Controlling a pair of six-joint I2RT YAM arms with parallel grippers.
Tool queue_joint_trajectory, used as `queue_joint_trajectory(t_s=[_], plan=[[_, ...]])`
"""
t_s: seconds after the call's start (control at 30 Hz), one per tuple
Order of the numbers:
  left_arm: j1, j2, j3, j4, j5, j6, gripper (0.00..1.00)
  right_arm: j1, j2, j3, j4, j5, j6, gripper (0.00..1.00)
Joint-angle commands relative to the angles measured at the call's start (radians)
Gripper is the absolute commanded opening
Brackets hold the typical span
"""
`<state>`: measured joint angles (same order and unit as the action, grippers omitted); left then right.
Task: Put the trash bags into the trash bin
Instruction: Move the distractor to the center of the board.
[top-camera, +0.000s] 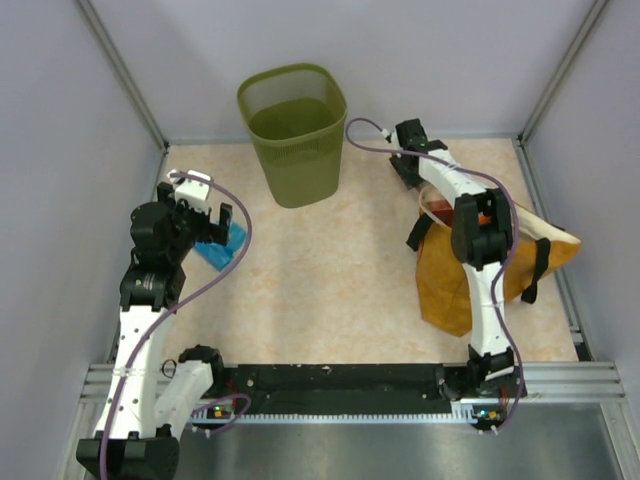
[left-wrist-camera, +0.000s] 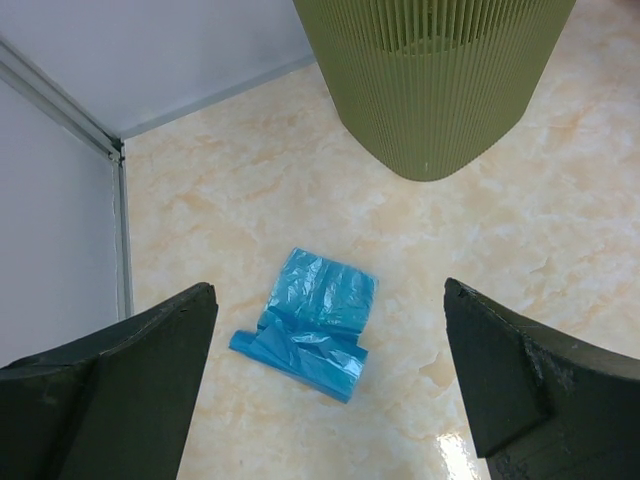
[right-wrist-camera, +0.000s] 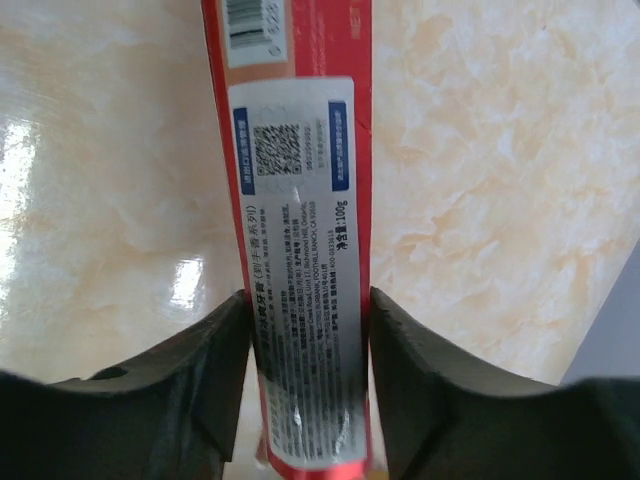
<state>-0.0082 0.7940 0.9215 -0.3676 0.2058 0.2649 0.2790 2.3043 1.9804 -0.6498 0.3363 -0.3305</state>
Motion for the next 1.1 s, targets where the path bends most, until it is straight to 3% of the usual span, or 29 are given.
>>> queue_joint_trajectory(t_s=[0.0, 0.2, 0.27, 0.37, 0.53, 0.73, 0.9, 1.07], plan=[[0.002, -0.013, -0.01, 0.038, 0.012, 0.025, 0.99, -0.003, 0.018, 0.055, 0.036, 0.024, -0.021, 0.56], [0.002, 0.007, -0.026, 0.027, 0.007, 0.1, 0.99, -0.012, -0.04, -0.014, 0.032, -0.017, -0.022, 0.7], [0.002, 0.04, -0.029, 0.01, -0.014, 0.146, 0.99, -0.012, -0.09, -0.046, 0.033, -0.057, -0.012, 0.83], [0.002, 0.118, -0.023, -0.043, -0.035, 0.209, 0.99, -0.011, -0.181, -0.098, 0.029, -0.126, 0.004, 0.9], [0.002, 0.25, -0.03, -0.096, -0.049, 0.273, 0.99, -0.012, -0.341, -0.189, 0.029, -0.23, 0.018, 0.93], [0.083, 0.416, -0.023, -0.109, -0.037, 0.318, 0.98, -0.008, -0.523, -0.284, 0.013, -0.328, 0.033, 0.95], [0.094, 0.592, 0.105, -0.235, -0.114, 0.159, 0.94, 0.02, -0.631, -0.371, 0.003, -0.365, 0.034, 0.95], [0.096, 0.669, 0.077, -0.163, -0.161, 0.015, 0.93, 0.046, -0.697, -0.446, 0.003, -0.398, 0.044, 0.95]])
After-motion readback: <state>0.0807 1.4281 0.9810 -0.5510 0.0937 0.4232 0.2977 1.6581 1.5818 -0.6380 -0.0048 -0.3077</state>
